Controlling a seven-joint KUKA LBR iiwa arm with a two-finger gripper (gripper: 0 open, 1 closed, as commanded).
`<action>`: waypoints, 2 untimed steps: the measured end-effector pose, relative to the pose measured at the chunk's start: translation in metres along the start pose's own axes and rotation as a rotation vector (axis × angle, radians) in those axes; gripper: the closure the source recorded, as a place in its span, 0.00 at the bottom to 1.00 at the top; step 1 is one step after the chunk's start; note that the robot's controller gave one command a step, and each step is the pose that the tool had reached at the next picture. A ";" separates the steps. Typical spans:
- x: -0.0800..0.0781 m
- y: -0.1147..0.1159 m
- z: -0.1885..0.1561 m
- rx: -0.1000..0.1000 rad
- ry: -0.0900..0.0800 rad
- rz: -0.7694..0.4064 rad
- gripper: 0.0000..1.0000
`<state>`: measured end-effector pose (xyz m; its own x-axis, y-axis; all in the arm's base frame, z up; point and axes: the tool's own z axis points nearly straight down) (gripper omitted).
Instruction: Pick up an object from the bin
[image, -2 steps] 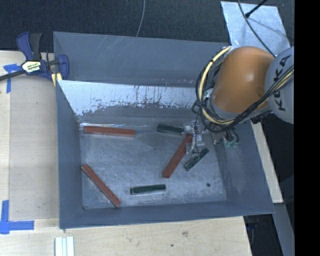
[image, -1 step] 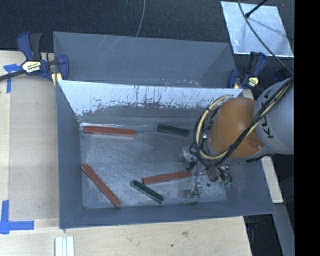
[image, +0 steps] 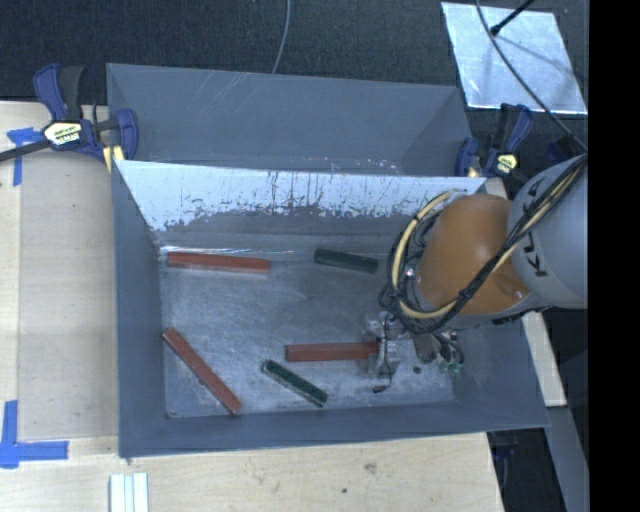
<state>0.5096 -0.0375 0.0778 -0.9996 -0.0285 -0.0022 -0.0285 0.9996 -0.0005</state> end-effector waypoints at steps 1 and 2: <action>0.000 0.000 0.000 0.000 0.000 0.000 1.00; -0.006 0.060 -0.143 -0.001 -0.002 0.016 1.00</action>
Offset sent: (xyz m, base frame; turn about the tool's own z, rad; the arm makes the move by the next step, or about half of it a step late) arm 0.0031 0.0603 0.1424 0.0175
